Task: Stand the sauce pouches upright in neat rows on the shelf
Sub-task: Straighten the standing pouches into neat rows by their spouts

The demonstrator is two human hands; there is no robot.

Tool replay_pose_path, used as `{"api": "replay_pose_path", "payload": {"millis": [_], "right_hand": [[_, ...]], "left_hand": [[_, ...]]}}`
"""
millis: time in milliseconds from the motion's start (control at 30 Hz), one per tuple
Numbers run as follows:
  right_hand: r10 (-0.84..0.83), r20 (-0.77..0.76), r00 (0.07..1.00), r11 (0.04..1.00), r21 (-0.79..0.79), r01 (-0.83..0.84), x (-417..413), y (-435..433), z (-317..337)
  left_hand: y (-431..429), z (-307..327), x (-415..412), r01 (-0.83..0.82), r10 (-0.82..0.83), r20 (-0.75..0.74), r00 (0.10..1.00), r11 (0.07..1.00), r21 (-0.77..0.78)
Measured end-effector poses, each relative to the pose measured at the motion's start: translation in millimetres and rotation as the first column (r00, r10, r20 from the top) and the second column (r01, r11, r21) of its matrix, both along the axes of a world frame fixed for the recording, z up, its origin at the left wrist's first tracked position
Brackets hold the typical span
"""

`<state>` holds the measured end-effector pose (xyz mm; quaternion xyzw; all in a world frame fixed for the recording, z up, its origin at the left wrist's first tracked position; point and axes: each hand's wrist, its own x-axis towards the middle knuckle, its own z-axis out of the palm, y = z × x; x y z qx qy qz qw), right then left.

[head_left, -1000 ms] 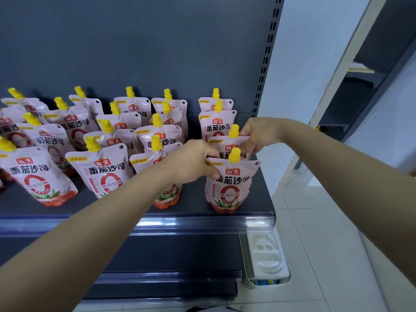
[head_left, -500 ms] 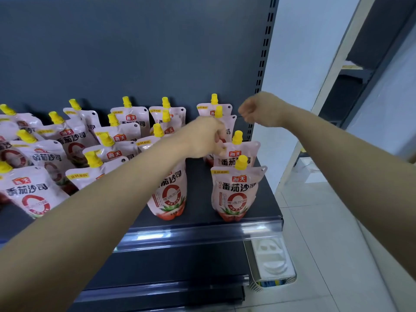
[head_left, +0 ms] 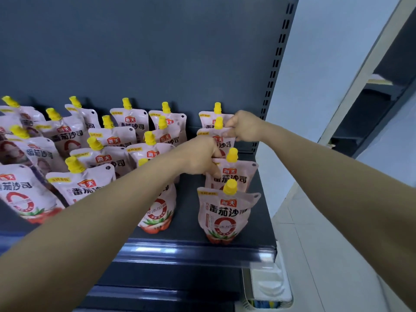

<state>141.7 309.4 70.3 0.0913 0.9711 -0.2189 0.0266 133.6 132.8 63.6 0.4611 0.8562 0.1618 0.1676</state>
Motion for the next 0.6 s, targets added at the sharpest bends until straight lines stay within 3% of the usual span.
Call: {"api": "replay_pose_path", "payload": {"millis": [233,367,600], "right_hand": [[0.076,-0.030,0.997,0.993,0.088,-0.073,7,5,8],[0.053,-0.014,0.999,0.993,0.110,-0.051,13,14,5],[0.024,0.069,0.997,0.993,-0.118,-0.016,18,17,9]], "left_hand": [[11,-2,-4,-0.103,0.105,-0.027,0.994,0.993,0.062],[11,-5,-12,-0.093,0.091,0.040,0.995,0.994,0.050],[4,2,-11,-0.093,0.063,0.201,0.978,0.985,0.143]]}}
